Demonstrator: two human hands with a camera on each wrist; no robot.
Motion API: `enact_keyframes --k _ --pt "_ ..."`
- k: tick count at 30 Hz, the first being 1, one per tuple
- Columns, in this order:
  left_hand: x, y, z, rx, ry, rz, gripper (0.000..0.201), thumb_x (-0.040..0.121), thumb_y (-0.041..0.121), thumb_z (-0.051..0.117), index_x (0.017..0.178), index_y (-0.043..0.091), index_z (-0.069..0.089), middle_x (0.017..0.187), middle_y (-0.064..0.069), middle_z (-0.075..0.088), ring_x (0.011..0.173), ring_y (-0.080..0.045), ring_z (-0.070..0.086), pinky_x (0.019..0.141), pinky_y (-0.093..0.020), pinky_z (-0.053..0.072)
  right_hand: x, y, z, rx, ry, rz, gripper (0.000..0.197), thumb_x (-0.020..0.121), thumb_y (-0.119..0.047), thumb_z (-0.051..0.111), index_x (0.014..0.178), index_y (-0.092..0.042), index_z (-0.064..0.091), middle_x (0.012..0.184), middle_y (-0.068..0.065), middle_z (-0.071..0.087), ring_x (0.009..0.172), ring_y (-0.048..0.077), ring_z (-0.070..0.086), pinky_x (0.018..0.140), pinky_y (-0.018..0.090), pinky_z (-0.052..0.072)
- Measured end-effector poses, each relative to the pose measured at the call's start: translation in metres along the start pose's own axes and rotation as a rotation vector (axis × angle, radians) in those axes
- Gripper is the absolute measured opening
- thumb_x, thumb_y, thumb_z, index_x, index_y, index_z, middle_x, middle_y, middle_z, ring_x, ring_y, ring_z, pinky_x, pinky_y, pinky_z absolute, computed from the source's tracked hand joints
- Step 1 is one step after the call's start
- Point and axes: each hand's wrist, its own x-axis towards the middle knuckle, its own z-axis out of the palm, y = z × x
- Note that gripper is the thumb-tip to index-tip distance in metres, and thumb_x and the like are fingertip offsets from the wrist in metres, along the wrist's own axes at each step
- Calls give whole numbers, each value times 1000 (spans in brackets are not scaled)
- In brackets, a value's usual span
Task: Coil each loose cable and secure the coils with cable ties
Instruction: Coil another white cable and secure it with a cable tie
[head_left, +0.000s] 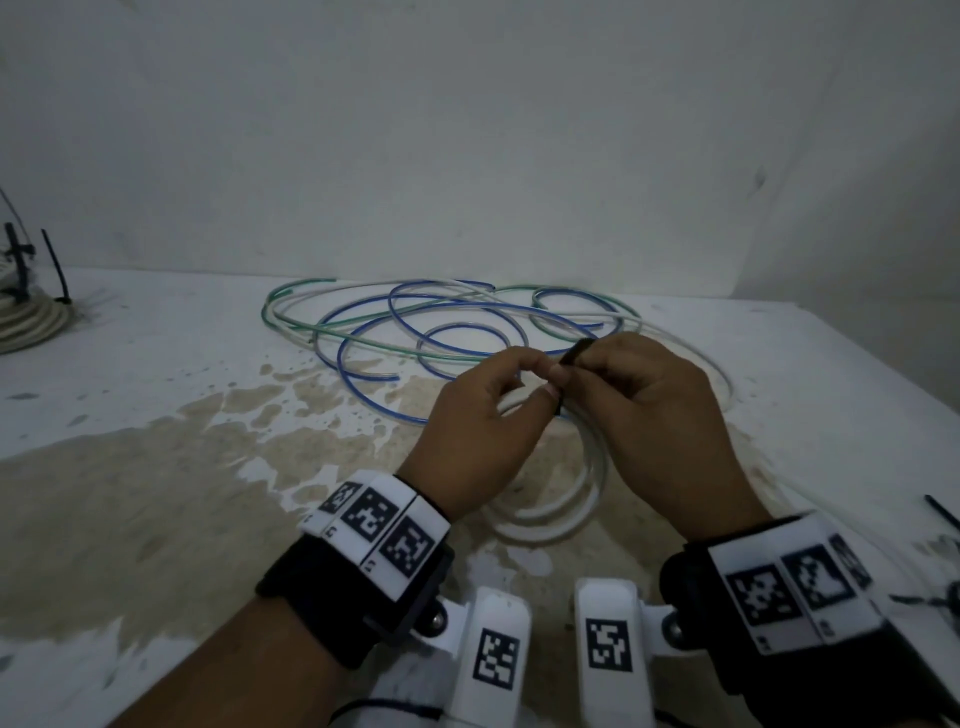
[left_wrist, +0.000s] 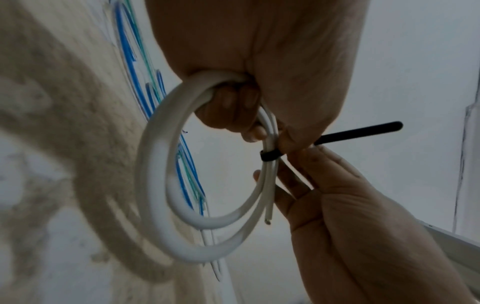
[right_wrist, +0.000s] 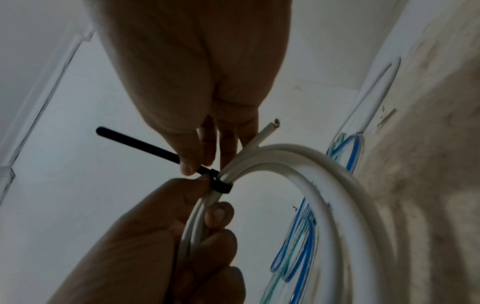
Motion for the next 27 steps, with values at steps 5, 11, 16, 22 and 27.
enact_keyframes --k 5,11,16,22,27 --pt "3 5 4 -67 104 27 10 84 30 60 89 24 65 64 8 57 52 -2 47 54 -15 35 0 -10 -4 -78 109 -131 9 85 -6 63 82 -5 72 80 3 64 78 9 57 74 11 40" --pt "0 0 2 -138 34 -89 3 93 19 57 96 19 59 73 -6 60 43 -3 39 48 -20 32 0 -2 0 64 37 91 14 86 -18 63 78 -29 63 81 -4 65 76 -2 59 68 3 38" --pt "1 -1 2 -179 -17 -158 5 95 18 53 90 15 54 71 -17 51 39 -8 32 44 -23 28 -1 8 0 37 -20 97 27 84 -10 68 78 -36 62 84 -19 63 77 -8 60 68 3 40" --pt "3 2 3 -189 -6 -189 8 95 14 51 87 11 52 67 -10 44 37 -7 28 46 -24 25 -1 7 -2 -36 16 -88 16 82 -13 64 85 -28 67 78 -9 64 77 6 60 75 15 44" --pt "1 4 3 -199 -30 -206 6 95 15 50 90 13 53 66 -8 44 37 -7 28 45 -22 26 -1 7 -2 -75 28 -52 10 83 -15 64 82 -22 72 77 -6 67 78 6 61 75 11 43"
